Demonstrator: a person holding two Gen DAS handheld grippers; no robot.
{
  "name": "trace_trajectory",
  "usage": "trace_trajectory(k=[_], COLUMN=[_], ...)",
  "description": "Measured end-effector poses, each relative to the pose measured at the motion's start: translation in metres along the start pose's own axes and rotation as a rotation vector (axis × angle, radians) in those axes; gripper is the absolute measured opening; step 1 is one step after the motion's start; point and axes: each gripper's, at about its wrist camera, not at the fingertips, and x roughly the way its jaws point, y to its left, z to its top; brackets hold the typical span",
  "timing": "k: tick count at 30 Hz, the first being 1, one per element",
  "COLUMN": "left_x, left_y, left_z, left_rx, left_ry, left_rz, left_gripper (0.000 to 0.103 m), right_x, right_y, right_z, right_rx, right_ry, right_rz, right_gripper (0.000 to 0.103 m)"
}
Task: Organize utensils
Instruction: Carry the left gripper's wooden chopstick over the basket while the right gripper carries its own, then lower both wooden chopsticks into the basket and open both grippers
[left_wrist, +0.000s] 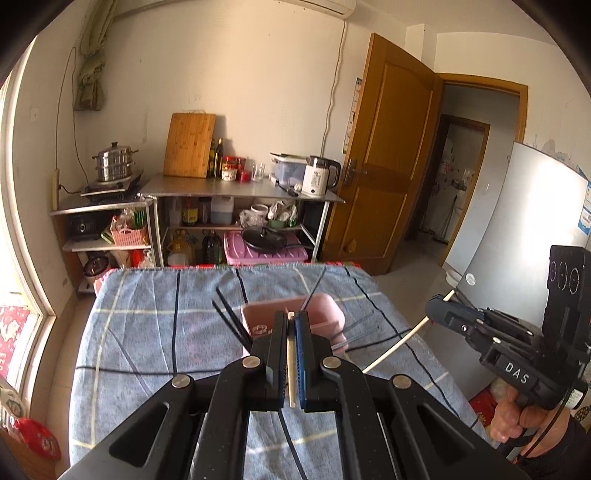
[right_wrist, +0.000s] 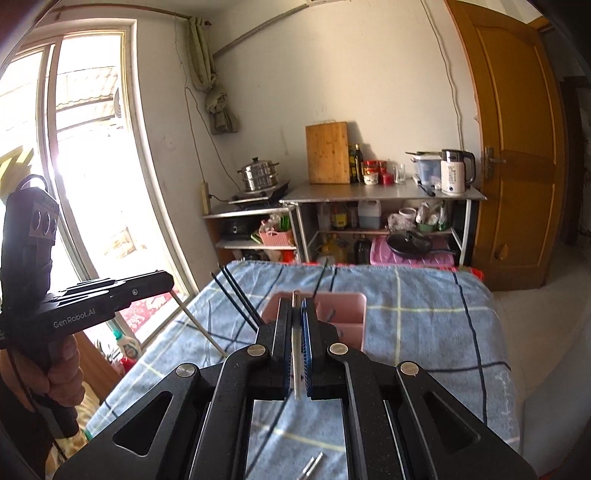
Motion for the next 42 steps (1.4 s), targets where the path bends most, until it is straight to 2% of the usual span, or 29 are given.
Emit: trace_trajectory(k=[6, 14, 21, 35, 42], left_x=[0.004, 0.025, 0.06, 0.112, 0.117], left_y=[0.006, 0.01, 0.019, 0.038, 0.043], left_z=[0.028, 0.041, 0.029, -0.009, -0.014], left_rx=[-0.007, -0.007, -0.018, -0.045, -0.032], left_ry=[-0.037, -0.046, 0.008, 0.124, 0.115], left_rz=[0.009, 0.015, 0.025, 0.035, 0.063], left_gripper=[0.004, 0.004, 0.004, 0.004, 0.006], right_x=[0.014, 0.034, 0.057, 0.1, 0.117], right_y=[0.006, 0.003, -0.002, -0.009, -0.013], right_z=[0.02, 0.028, 0.022, -0.003, -0.017], right_rx=[-0.017, 0.006, 0.004, 0.014, 0.016], right_ry=[-0.036, -0.047, -0.019, 0.092, 0.153], right_rz=[0.006, 0.011, -0.008, -0.024, -0.037], right_gripper=[0.005, 0.005, 0.005, 0.005, 0.005])
